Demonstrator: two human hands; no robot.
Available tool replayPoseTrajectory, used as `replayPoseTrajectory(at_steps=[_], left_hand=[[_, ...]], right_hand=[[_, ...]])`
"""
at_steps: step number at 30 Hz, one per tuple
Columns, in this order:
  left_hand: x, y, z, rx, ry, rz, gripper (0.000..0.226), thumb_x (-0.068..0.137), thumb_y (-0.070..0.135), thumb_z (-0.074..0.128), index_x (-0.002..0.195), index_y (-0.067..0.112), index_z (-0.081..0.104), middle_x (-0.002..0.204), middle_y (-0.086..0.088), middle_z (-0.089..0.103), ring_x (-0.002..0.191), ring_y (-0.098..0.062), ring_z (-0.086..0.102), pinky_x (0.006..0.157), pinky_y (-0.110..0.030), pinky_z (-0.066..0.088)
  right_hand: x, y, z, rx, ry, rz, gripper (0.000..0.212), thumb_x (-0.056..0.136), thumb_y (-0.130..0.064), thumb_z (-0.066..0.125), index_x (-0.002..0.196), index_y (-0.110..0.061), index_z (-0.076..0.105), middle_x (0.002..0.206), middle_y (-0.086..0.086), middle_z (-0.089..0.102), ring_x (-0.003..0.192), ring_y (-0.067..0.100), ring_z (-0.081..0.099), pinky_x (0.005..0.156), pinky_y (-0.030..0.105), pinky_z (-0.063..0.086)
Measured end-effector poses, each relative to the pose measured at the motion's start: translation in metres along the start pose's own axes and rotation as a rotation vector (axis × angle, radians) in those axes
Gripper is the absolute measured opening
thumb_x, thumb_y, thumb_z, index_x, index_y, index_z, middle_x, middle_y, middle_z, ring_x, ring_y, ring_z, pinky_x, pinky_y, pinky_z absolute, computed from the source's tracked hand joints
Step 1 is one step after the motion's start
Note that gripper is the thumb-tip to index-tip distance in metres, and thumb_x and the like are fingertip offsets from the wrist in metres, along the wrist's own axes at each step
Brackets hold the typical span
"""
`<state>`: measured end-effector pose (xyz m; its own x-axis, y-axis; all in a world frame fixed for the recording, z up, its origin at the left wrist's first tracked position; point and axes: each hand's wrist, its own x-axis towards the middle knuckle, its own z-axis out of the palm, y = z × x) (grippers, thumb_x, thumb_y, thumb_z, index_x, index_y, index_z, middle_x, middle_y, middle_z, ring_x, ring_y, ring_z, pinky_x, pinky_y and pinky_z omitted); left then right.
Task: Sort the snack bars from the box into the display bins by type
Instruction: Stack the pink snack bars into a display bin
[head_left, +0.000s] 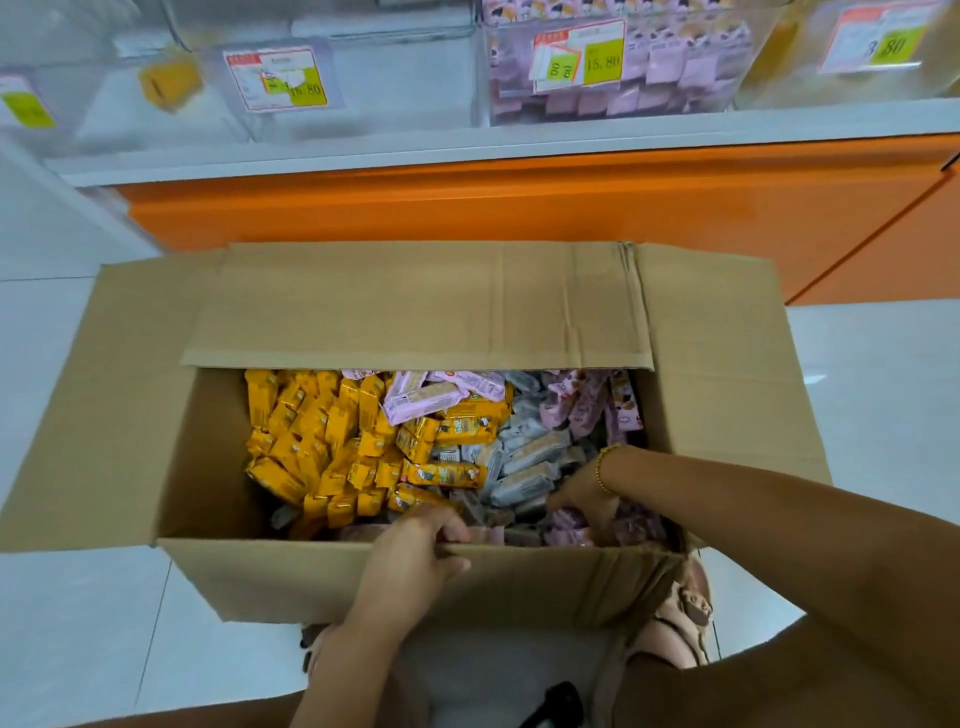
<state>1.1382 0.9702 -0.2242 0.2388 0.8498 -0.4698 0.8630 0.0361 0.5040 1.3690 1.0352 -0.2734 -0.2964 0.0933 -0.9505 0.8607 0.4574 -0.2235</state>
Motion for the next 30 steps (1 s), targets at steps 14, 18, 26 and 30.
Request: replayPoseTrajectory(at_steps=[14,18,26,30], left_hand=[[0.009,0.049,-0.012,-0.849,-0.129,-0.205,0.048,0.069,0.048,0.068,0.1,0.011,0.068,0.094,-0.003,0.073,0.081,-0.012,0.07,0.078,-0.028,0.056],[0.011,0.077,-0.035,-1.025,0.09,-0.165,0.028,0.081,0.035,0.069,0.09,0.009,0.07,0.087,-0.005,0.074,0.087,-0.017,0.071,0.084,-0.034,0.056],[0.015,0.092,-0.083,-1.045,0.13,-0.004,0.022,0.084,0.018,0.07,0.095,-0.001,0.065,0.087,-0.013,0.057,0.078,-0.02,0.055,0.071,-0.034,0.049],[0.008,0.104,-0.096,-1.176,-0.107,0.028,0.051,0.076,0.036,0.072,0.124,0.021,0.06,0.119,-0.005,0.064,0.109,-0.022,0.061,0.093,-0.048,0.05]], right_hand=[[-0.087,-0.007,-0.06,0.829,0.618,-0.253,0.045,0.081,-0.017,0.075,0.114,-0.019,0.045,0.067,-0.001,0.055,0.044,0.004,0.044,0.041,0.018,0.036],[-0.115,-0.031,-0.081,0.794,0.872,-0.248,0.048,0.078,-0.03,0.078,0.112,-0.017,0.047,0.08,0.003,0.06,0.053,0.004,0.05,0.045,0.017,0.04],[-0.187,-0.033,-0.1,0.917,0.92,-0.321,0.036,0.082,-0.023,0.074,0.099,0.006,0.062,0.083,0.012,0.073,0.073,0.021,0.071,0.075,0.033,0.058],[-0.213,-0.031,-0.098,0.814,1.032,-0.142,0.047,0.074,-0.049,0.074,0.08,-0.003,0.061,0.068,0.008,0.069,0.052,0.007,0.059,0.053,0.018,0.046]])
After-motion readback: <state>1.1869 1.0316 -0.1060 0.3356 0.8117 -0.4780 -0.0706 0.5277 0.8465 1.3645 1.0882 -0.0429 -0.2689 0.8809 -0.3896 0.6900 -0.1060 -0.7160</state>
